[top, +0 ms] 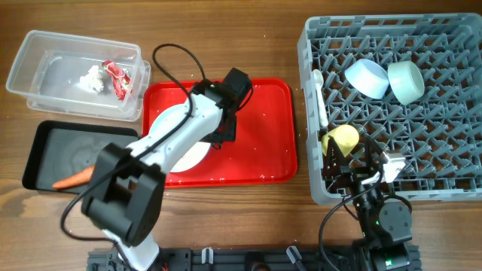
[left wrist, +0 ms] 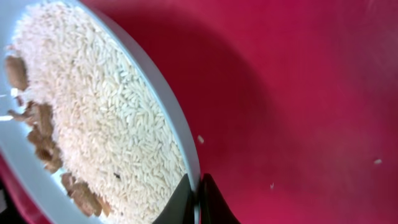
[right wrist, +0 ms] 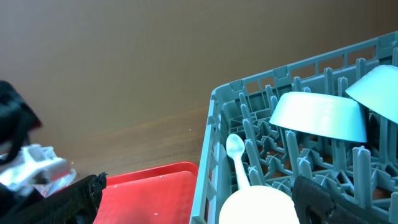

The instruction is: Sort waste into correct bins and load items into the dishwasher rack

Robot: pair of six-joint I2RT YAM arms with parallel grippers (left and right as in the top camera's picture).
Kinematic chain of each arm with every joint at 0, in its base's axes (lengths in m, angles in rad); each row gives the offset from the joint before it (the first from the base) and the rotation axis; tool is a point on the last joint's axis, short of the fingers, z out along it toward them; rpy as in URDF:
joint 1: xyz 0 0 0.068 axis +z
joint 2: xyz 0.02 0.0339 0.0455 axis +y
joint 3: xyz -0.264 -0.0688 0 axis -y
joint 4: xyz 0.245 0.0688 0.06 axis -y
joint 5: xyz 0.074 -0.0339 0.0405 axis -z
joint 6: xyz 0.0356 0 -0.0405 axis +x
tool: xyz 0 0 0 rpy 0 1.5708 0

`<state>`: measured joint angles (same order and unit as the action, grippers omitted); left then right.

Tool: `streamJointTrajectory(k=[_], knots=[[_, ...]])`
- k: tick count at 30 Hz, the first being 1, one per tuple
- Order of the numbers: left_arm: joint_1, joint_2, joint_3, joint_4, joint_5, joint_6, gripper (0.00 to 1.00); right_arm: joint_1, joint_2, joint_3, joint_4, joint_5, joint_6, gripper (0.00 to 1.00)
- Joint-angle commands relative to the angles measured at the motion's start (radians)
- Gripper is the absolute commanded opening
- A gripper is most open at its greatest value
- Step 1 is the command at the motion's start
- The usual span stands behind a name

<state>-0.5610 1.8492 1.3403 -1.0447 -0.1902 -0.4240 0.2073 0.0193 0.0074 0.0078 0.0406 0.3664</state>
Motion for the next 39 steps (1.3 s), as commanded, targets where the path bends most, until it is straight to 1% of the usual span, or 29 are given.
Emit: streamJointTrajectory(k=[1, 4, 7, 10, 11, 13, 16, 17, 18, 21, 23, 25, 28, 31, 32, 33, 34, 36, 38, 39], knots=[[0.002, -0.113, 0.04, -0.041, -0.056, -0.002, 0.04, -0.004, -0.009, -0.002, 0.003, -0.013, 0.011, 1.0], [0.002, -0.14, 0.066, -0.123, -0.126, 0.003, 0.04, -0.004, -0.009, -0.002, 0.003, -0.013, 0.011, 1.0], [0.003, -0.18, 0.091, -0.185, -0.129, 0.054, 0.04, -0.004, -0.009, -0.002, 0.003, -0.013, 0.011, 1.0], [0.021, -0.24, 0.093, -0.201, -0.127, 0.045, 0.04, -0.004, -0.009, -0.002, 0.003, -0.013, 0.011, 1.0], [0.047, -0.268, 0.093, -0.203, -0.112, 0.043, 0.04, -0.004, -0.009, -0.002, 0.003, -0.013, 0.01, 1.0], [0.151, -0.329, 0.093, -0.196, -0.043, 0.043, 0.04, -0.004, -0.009, -0.002, 0.003, -0.013, 0.011, 1.0], [0.391, -0.37, 0.093, -0.168, 0.197, 0.094, 0.04, -0.004, -0.009, -0.002, 0.002, -0.013, 0.011, 1.0], [0.504, -0.37, 0.089, -0.153, 0.329, 0.138, 0.04, -0.004, -0.009, -0.002, 0.003, -0.013, 0.011, 1.0], [0.586, -0.37, 0.08, -0.136, 0.426, 0.176, 0.04, -0.004, -0.009, -0.002, 0.003, -0.013, 0.01, 1.0], [0.78, -0.37, 0.071, -0.127, 0.623, 0.257, 0.04, -0.004, -0.009, -0.002, 0.003, -0.013, 0.011, 1.0], [0.906, -0.37, 0.071, -0.142, 0.767, 0.328, 0.04, -0.004, -0.009, -0.002, 0.003, -0.013, 0.011, 1.0], [1.018, -0.37, 0.071, -0.178, 0.869, 0.387, 0.04, -0.004, -0.009, -0.002, 0.003, -0.013, 0.011, 1.0], [1.211, -0.37, 0.059, -0.248, 1.099, 0.548, 0.04, -0.004, -0.009, -0.002, 0.003, -0.013, 0.011, 1.0], [1.329, -0.37, 0.004, -0.284, 1.286, 0.69, 0.04, -0.004, -0.009, -0.002, 0.003, -0.013, 0.011, 1.0], [1.379, -0.37, -0.029, -0.3, 1.365, 0.757, 0.04, -0.004, -0.009, -0.002, 0.003, -0.013, 0.011, 1.0], [1.431, -0.37, -0.065, -0.317, 1.415, 0.809, 0.04, -0.004, -0.009, -0.002, 0.003, -0.013, 0.01, 1.0], [1.479, -0.37, -0.09, -0.344, 1.445, 0.858, 0.04, -0.004, -0.009, -0.002, 0.003, -0.013, 0.01, 1.0], [1.522, -0.37, -0.099, -0.405, 1.477, 0.941, 0.04, -0.004, -0.009, -0.002, 0.003, -0.013, 0.011, 1.0], [1.518, -0.376, -0.099, -0.446, 1.479, 0.991, 0.04, -0.004, -0.009, -0.002, 0.003, -0.013, 0.011, 1.0], [1.505, -0.38, -0.099, -0.454, 1.48, 0.993, 0.04, -0.004, -0.009, -0.002, 0.003, -0.013, 0.011, 1.0]])
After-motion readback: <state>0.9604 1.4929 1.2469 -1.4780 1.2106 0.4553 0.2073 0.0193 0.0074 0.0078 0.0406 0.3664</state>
